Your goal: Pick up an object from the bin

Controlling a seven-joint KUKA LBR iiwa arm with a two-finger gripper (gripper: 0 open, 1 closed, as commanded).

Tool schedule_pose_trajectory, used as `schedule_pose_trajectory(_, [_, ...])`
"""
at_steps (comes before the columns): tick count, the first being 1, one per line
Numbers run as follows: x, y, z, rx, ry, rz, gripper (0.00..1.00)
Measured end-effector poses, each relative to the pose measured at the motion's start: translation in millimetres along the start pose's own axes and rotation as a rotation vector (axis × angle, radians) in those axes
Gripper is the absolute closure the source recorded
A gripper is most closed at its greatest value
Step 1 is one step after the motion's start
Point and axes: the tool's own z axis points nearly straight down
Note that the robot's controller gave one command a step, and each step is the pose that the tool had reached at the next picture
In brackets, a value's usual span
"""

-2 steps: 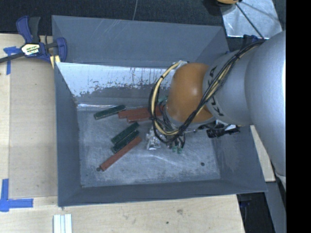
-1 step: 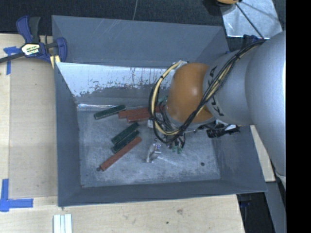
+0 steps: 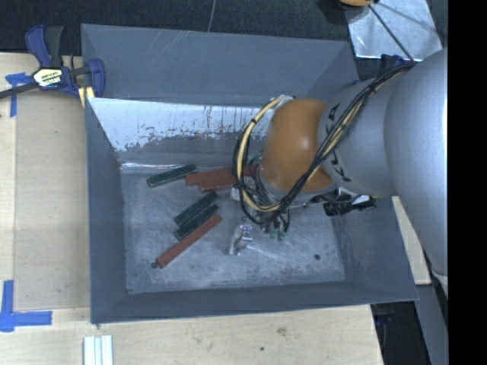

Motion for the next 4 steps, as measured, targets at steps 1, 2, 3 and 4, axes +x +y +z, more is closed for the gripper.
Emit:
schedule_pose_trajectory(1, [59.8, 95, 4, -0.002, 0.001, -0.113, 1.00])
schedule_pose_trajectory(2, [59.7, 95, 4, -0.002, 0.001, -0.114, 1.00])
schedule_pose_trajectory(3, [61.2, 96, -35, 0.001, 0.003, -0.114, 1.00])
schedule_pose_trajectory(4, [63.5, 96, -59, -0.003, -0.005, -0.090, 1.00])
